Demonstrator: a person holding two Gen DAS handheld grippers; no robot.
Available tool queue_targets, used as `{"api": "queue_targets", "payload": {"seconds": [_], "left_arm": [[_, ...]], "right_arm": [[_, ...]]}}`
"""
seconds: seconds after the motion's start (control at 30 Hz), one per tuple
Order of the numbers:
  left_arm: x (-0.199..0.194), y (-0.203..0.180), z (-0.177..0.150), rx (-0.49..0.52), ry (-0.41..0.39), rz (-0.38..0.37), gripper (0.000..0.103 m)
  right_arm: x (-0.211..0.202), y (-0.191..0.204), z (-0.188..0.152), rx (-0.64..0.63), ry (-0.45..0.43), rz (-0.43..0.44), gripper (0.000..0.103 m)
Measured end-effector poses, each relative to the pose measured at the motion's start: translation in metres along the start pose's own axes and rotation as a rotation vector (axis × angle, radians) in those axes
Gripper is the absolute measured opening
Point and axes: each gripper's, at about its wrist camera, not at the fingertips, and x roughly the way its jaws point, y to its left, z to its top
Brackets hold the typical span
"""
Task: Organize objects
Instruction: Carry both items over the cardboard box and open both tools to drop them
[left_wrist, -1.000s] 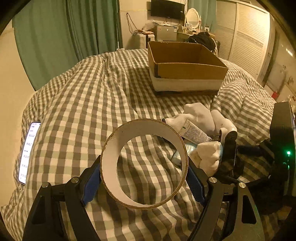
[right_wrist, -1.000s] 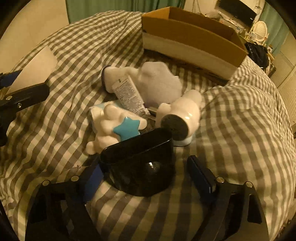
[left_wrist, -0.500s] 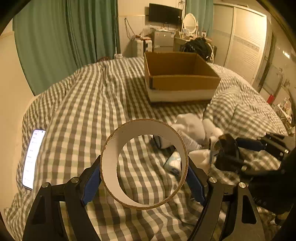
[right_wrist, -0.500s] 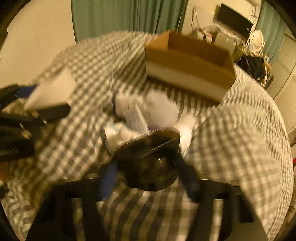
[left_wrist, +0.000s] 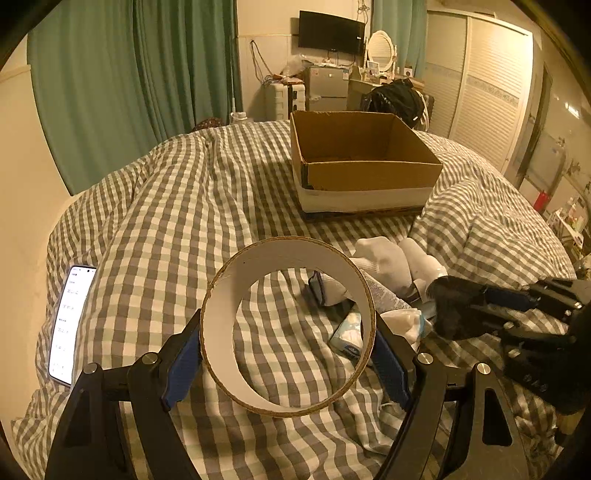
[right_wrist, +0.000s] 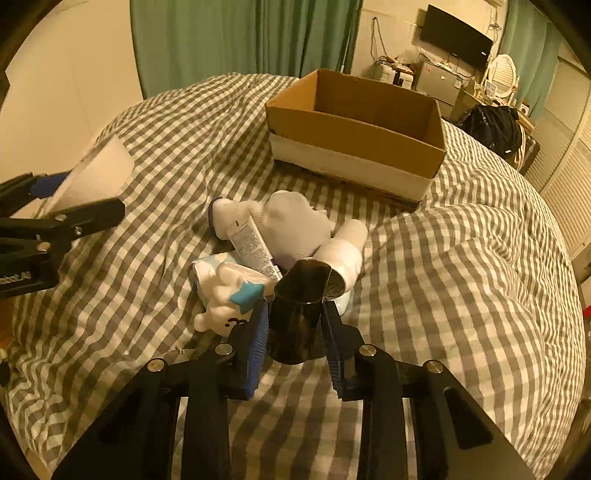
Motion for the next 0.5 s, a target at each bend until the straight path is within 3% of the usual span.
{"api": "queue_targets", "payload": {"seconds": [0.23,0.5], "left_arm": [[-0.004,-0.004,0.019,0.015,-0.028,-0.020,0.084],[-0.004,-0.013,0.091,0.065,-0.131,-0.027,0.084]], "right_arm": [[-0.029,-0.007,0.020,-0.003,-0.087,-0.007,0.028],[-0.062,-0.025,0.077,-0.043,-0.210,-0.066,0.028]]}}
